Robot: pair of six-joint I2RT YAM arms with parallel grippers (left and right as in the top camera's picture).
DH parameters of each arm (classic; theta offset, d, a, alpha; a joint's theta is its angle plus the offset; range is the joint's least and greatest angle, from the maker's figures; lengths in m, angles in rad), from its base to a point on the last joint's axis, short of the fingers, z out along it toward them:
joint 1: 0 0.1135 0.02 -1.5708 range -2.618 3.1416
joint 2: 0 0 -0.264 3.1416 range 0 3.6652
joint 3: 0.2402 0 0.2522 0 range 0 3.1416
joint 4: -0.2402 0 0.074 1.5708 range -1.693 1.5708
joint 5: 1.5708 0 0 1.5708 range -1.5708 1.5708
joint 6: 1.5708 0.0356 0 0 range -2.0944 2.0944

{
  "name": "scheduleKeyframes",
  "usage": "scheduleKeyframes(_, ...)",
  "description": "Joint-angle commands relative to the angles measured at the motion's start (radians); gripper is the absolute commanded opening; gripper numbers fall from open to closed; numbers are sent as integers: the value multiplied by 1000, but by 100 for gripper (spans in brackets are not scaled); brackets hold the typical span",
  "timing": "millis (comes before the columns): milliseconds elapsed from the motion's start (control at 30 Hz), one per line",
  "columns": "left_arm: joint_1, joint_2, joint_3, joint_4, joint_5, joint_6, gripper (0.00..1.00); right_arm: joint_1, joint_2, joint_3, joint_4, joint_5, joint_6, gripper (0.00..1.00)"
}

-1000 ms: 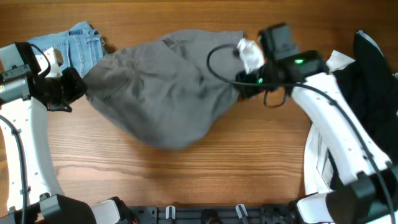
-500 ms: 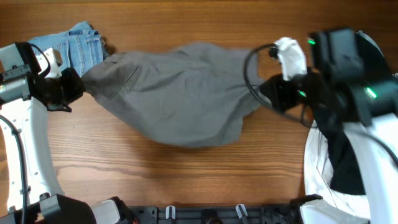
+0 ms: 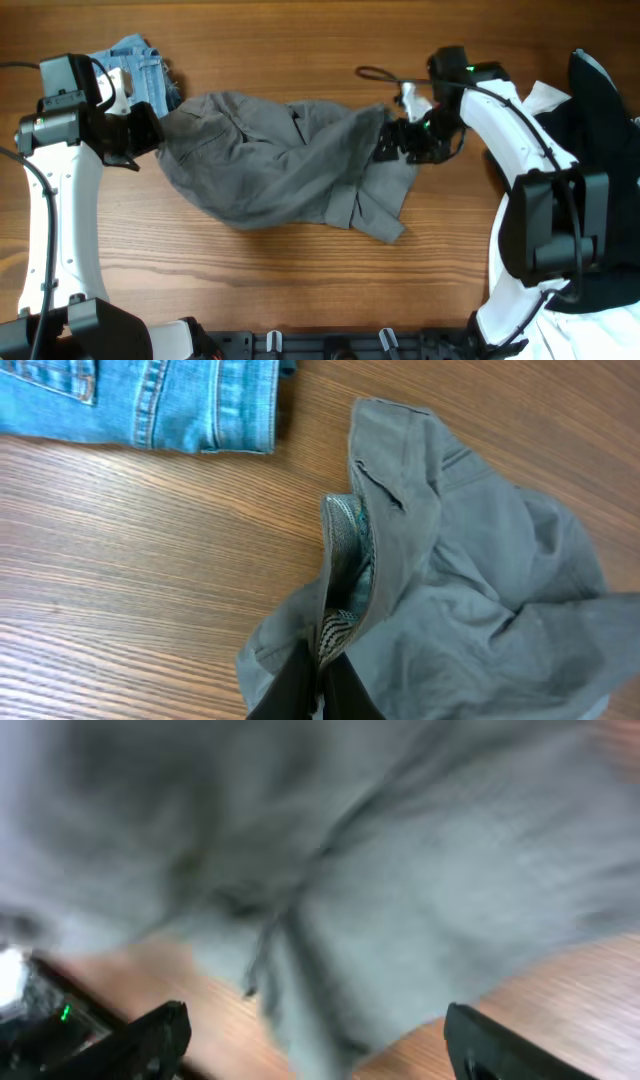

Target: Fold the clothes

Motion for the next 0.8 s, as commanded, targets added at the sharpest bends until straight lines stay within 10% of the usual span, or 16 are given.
scheduleKeyframes(0,-3,6,1,3,-20,12,4,108,-74,1,-88,-28,-37,87)
scheduleKeyframes(167,-3,6,1,2,-21,12,4,212,-73,-155,56,239,193,69)
scheduleKeyframes(267,-3,6,1,3,-20,12,4,142,-72,-237,204,308,320,4)
scheduleKeyframes(667,-106,6,1,-40,123,12,4,-202,155,-328,783,374,701,4)
scheduleKeyframes(767,-192,6,1,-32,124,8,18,-364,161,-238,898,286,642,4)
